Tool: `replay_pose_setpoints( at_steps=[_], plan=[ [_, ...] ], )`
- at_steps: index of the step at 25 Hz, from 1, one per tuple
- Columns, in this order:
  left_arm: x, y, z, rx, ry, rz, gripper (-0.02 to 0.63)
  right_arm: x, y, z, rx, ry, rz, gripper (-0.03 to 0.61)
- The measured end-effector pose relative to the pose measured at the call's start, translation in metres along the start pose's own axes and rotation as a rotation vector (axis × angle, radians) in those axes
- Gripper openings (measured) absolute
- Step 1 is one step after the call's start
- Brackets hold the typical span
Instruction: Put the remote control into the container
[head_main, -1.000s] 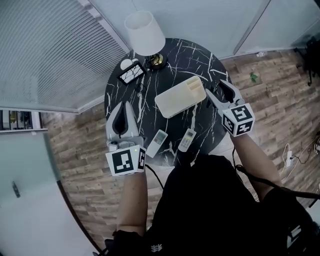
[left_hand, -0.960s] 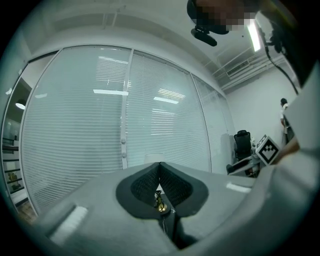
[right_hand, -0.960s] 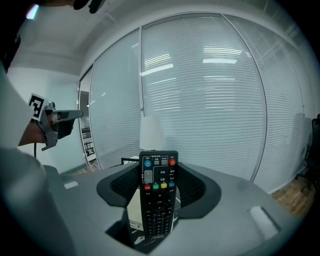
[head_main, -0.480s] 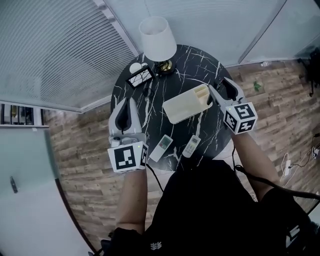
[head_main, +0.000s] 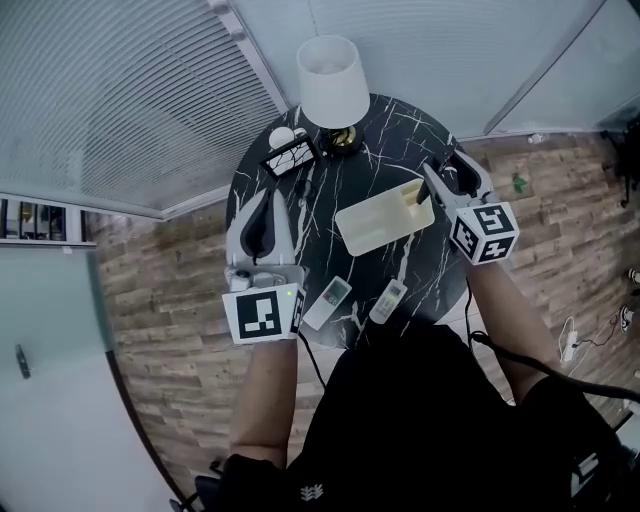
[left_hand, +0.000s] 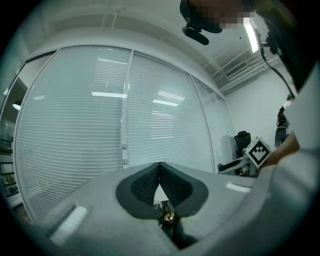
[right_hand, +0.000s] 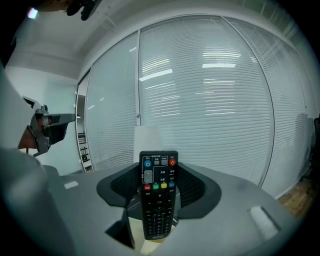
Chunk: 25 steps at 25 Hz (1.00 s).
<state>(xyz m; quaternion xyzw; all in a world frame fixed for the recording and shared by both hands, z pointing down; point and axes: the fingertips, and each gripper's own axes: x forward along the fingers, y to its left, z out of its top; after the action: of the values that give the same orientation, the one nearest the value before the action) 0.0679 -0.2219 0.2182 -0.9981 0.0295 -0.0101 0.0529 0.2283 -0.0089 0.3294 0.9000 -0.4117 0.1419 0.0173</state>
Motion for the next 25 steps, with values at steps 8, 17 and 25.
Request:
replay_pose_setpoints(
  at_steps=[8, 17, 25],
  plan=[
    [0.009, 0.013, -0.009, -0.002, 0.021, 0.013, 0.002, 0.029, 0.001, -0.004, -0.007, 0.000, 0.007, 0.232],
    [0.015, 0.027, -0.026, -0.026, 0.055, 0.028, 0.002, 0.051, -0.005, -0.027, 0.002, 0.025, -0.017, 0.233],
    [0.017, 0.031, -0.049, -0.034, 0.097, 0.027, 0.002, 0.058, -0.010, -0.038, 0.002, 0.011, -0.056, 0.233]
  ],
)
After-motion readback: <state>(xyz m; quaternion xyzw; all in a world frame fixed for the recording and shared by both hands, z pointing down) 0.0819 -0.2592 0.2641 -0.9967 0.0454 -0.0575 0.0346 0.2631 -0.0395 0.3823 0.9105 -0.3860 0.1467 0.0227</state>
